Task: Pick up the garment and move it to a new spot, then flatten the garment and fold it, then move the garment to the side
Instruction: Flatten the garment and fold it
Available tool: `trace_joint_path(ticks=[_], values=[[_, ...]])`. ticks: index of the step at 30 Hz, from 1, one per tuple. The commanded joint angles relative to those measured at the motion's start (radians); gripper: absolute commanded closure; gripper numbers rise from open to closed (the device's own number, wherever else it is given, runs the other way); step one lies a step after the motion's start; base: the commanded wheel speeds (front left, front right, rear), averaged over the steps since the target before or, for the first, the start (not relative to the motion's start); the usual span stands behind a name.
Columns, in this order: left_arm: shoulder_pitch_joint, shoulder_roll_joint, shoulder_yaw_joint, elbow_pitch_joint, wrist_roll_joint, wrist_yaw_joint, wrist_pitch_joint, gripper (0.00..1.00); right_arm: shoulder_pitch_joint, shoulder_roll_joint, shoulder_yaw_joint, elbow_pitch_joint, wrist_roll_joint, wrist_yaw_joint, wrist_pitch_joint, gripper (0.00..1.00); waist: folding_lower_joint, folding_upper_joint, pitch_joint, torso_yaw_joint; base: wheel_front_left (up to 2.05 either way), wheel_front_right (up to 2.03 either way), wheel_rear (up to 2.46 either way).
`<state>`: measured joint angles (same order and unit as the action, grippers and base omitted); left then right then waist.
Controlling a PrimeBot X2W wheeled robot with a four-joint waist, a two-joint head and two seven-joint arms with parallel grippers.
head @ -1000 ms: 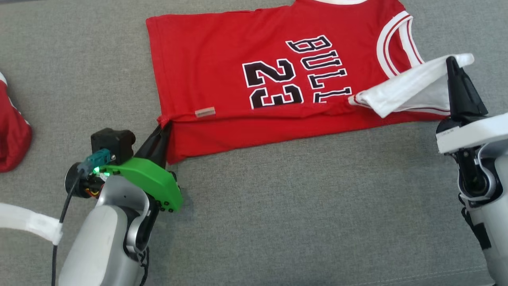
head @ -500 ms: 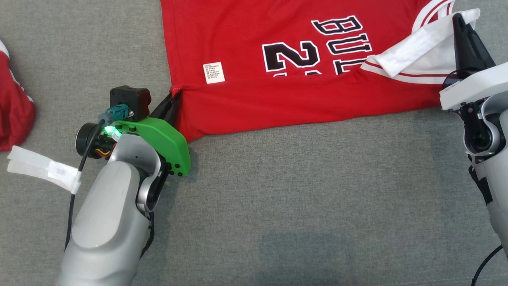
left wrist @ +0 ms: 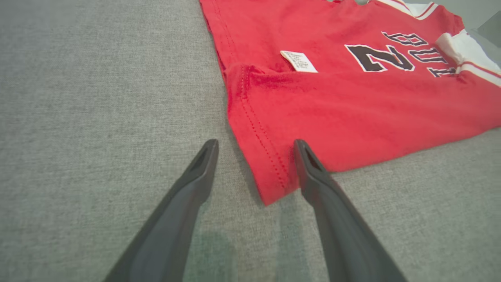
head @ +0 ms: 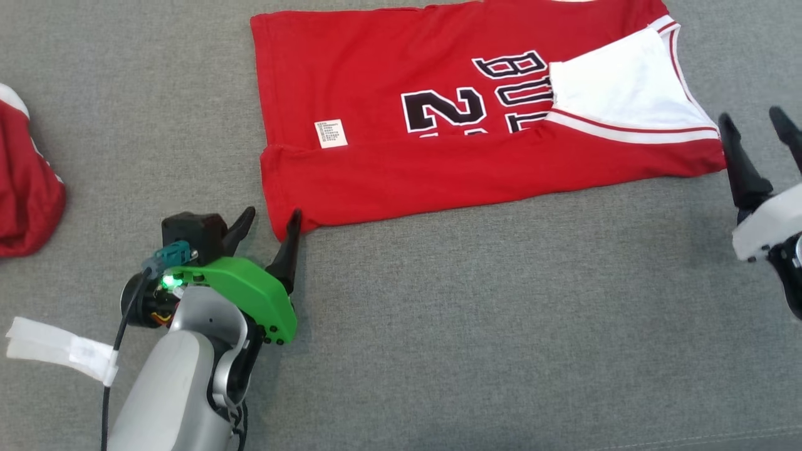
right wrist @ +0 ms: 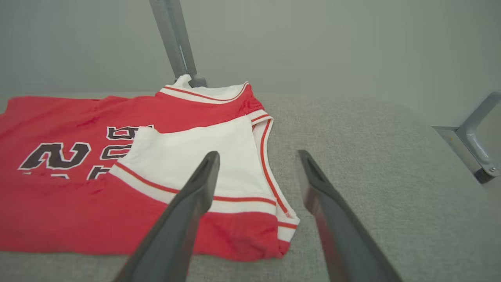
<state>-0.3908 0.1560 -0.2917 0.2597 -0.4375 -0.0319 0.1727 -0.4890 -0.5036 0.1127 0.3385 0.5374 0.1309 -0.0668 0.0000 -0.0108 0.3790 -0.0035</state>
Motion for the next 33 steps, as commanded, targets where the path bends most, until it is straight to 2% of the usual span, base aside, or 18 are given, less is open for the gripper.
trace_joint_path(ticks=[1,5,11,14,23,29,30,31,32,33], values=[[0.020,0.010,0.004,-0.016,-0.007,0.010,0.009,0.00,0.033,-0.004,-0.007,-0.015,-0.019,0.000,0.028,0.00,0.0000,0.0108,-0.004,-0.010,0.00,0.00,0.00],[0.051,0.025,0.002,-0.057,-0.007,0.028,0.049,0.00,0.088,0.013,-0.076,-0.062,-0.102,-0.001,0.122,0.00,0.0000,0.0108,0.025,-0.016,0.00,0.00,0.00],[0.033,0.043,0.012,-0.053,-0.023,0.036,0.084,0.00,0.077,0.109,-0.134,-0.104,-0.181,-0.001,0.221,0.00,0.0000,0.0108,0.077,-0.019,0.00,0.00,0.00],[0.025,0.038,0.011,-0.044,-0.032,0.031,0.086,0.00,0.060,0.135,-0.150,-0.090,-0.196,-0.001,0.249,0.00,0.0000,0.0108,0.085,-0.015,0.00,0.00,0.00],[0.015,0.029,-0.005,-0.008,-0.052,0.013,0.101,0.00,0.030,0.153,-0.198,-0.029,-0.258,-0.001,0.311,0.00,0.0000,0.0108,0.085,0.004,0.00,0.00,0.00],[0.013,0.030,-0.025,0.007,-0.072,-0.004,0.135,0.00,0.004,0.171,-0.181,0.027,-0.233,-0.001,0.370,0.00,0.0000,0.0108,0.085,0.002,0.00,0.00,0.00],[0.011,0.028,-0.028,0.009,-0.077,-0.008,0.143,0.06,0.000,0.174,-0.177,0.036,-0.225,-0.001,0.381,0.00,0.0000,0.0108,0.085,0.001,0.00,0.00,0.00],[0.009,0.028,-0.035,0.010,-0.076,-0.014,0.147,0.60,-0.003,0.169,-0.168,0.040,-0.224,0.000,0.389,0.00,0.0000,0.0108,0.086,0.000,0.00,0.00,0.00],[0.004,0.025,-0.040,0.009,-0.078,-0.017,0.149,1.00,-0.007,0.169,-0.162,0.045,-0.222,0.000,0.394,0.26,0.0000,0.0108,0.087,0.000,0.00,0.00,0.00],[0.000,0.023,-0.048,0.010,-0.082,-0.028,0.154,1.00,-0.014,0.172,-0.158,0.049,-0.216,0.000,0.397,0.96,0.0000,0.0108,0.086,-0.001,0.00,0.00,0.00]])
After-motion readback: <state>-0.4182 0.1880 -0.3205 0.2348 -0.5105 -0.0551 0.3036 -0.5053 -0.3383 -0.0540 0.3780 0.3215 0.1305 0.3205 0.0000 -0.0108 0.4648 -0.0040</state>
